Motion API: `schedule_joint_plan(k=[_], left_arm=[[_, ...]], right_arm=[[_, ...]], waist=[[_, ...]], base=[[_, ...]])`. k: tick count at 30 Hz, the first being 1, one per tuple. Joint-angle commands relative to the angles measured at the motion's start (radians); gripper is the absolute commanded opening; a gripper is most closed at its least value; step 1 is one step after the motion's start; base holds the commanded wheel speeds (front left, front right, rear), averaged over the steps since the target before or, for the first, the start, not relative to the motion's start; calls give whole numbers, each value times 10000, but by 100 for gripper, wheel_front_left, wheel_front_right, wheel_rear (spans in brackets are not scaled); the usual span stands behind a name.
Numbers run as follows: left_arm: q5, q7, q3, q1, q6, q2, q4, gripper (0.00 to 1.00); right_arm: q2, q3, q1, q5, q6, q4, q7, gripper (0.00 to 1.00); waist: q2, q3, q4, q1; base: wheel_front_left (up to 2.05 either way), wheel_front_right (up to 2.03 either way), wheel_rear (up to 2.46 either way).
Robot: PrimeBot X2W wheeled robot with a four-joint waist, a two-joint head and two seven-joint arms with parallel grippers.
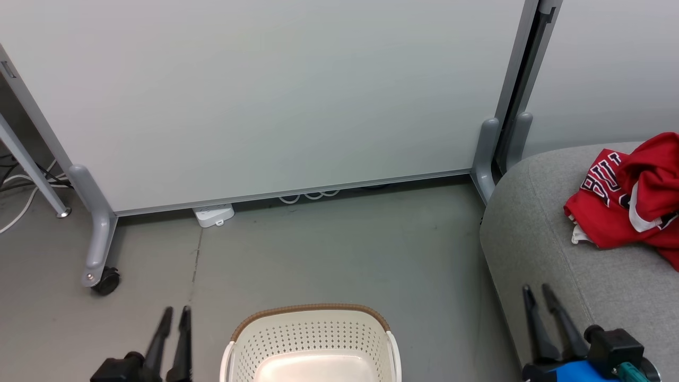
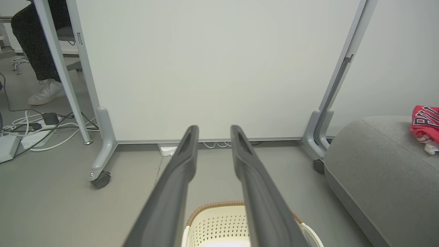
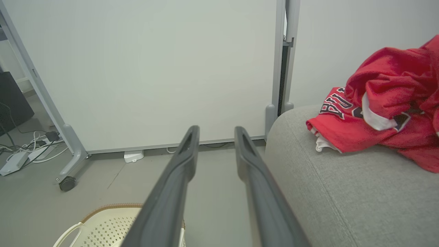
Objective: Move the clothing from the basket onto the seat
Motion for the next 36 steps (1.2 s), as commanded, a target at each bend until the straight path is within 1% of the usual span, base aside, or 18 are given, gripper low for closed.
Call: schedule_joint_plan(k=[1,5,13,14,15,18,30,34,35,36], left_arm=[[-6,12,-6,73,2,-19,134,0],[-770,320,182,-102,-16,-16,230,0],[-2326,669,251,-160,-51,-9,98,0],[-2326,669,251,-160,-51,-9,98,0],[-2689,749,265,-174,-59,-7,67,0],[-3214,867,292,-202,-69,-4,27,0],[-5131,1344,439,-329,-113,6,-77,0],[-5713,1493,489,-374,-128,9,-101,0],[-5713,1493,489,-374,-128,9,-101,0],[-5994,1565,512,-398,-136,11,-115,0]], right_arm=[[6,-2,64,0,0,119,0,0],[26,-142,-77,815,0,176,277,0],[65,-227,-163,2417,-1,80,648,0],[65,-227,-163,2417,-1,80,648,0],[74,-246,-186,2794,-1,59,734,0],[87,-277,-224,3338,-1,33,861,0],[136,-413,-375,5335,-2,-38,1349,0],[152,-458,-430,5942,-2,-57,1503,0],[152,-458,-430,5942,-2,-57,1503,0],[159,-480,-448,6231,-2,-65,1577,0]], waist=[[0,1,0,0],[0,16,-4,0],[0,48,-10,0],[0,48,-10,0],[0,56,-12,0],[0,68,-14,0],[0,116,-24,0],[0,131,-27,0],[0,131,-27,0],[0,139,-29,0]], base=[[0,0,0],[0,0,0],[0,0,0],[0,0,0],[0,0,0],[0,0,0],[0,0,0],[0,0,0],[0,0,0],[0,0,0]])
